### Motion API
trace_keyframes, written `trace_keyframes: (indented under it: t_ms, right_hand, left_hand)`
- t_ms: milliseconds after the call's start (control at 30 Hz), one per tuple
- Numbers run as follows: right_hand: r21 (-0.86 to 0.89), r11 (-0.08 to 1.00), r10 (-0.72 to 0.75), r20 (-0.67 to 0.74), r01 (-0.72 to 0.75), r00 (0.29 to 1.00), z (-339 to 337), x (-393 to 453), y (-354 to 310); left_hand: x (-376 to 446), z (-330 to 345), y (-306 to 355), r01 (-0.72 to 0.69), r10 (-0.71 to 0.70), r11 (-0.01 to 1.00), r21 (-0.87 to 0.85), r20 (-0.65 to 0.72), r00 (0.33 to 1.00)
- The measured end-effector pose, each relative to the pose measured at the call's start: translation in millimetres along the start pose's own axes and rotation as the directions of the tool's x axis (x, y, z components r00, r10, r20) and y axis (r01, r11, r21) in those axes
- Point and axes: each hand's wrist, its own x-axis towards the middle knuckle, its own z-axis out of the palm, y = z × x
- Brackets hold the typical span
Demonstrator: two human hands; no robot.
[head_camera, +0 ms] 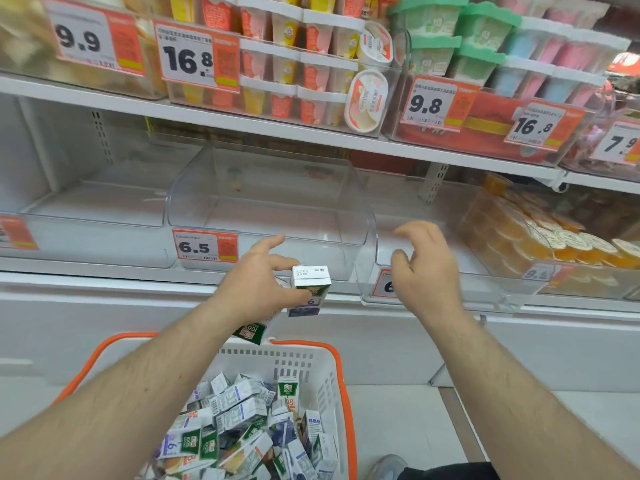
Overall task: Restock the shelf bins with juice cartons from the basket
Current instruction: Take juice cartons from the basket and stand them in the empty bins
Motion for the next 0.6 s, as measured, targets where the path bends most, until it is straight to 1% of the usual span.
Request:
trace_keyframes:
  t_ms: [33,67,100,133,200,300,367,400,500,600]
  right_hand:
    - [0.050,0.996,-0.074,0.064,0.071,0.995,11,-1,-19]
    - [0.081,0.991,-0.120,0.144,0.109,0.982,24,-1,-36]
    - [0.087,0.989,-0.135,0.227,0.118,0.964,38,0,-50]
    - [0.072,0.992,-0.123,0.305,0.106,0.944,52,3,-62]
    - [0.011,0.998,-0.055,0.439,0.056,0.897,76,10,-83]
    - [-0.110,0.993,0.036,0.548,0.029,0.836,105,22,-101]
    - [-0.206,0.978,0.086,0.584,0.045,0.807,121,29,-105]
    - [-0.242,0.969,0.101,0.582,0.054,0.807,127,32,-105]
    - [-0.313,0.945,0.096,0.534,0.091,0.840,137,40,-105]
    - [-0.327,0.939,0.074,0.491,0.105,0.868,132,46,-106]
  left_hand:
    - [-5,-7,-5,0.005,-0.005,1.000,0.001,-0.006,1.000]
    - [-9,-13,-11,0.007,-0.007,1.000,0.004,-0.005,1.000]
    - [-12,-19,-15,0.003,-0.003,1.000,0.005,0.000,1.000]
    - [-16,-25,-21,0.000,0.000,1.000,0.002,0.007,1.000]
    - [-24,-35,-33,-0.002,0.002,1.000,-0.002,0.022,1.000]
    - [-37,-51,-52,0.021,-0.022,0.999,0.038,0.019,1.000]
    - [-44,-62,-65,0.046,-0.047,0.997,0.063,0.013,0.999]
    - [-47,-66,-70,0.061,-0.062,0.996,0.068,0.009,0.998]
    - [-54,-77,-82,0.086,-0.087,0.994,0.064,0.001,0.996]
    - [-58,-84,-91,0.100,-0.100,0.993,0.069,0.001,0.995]
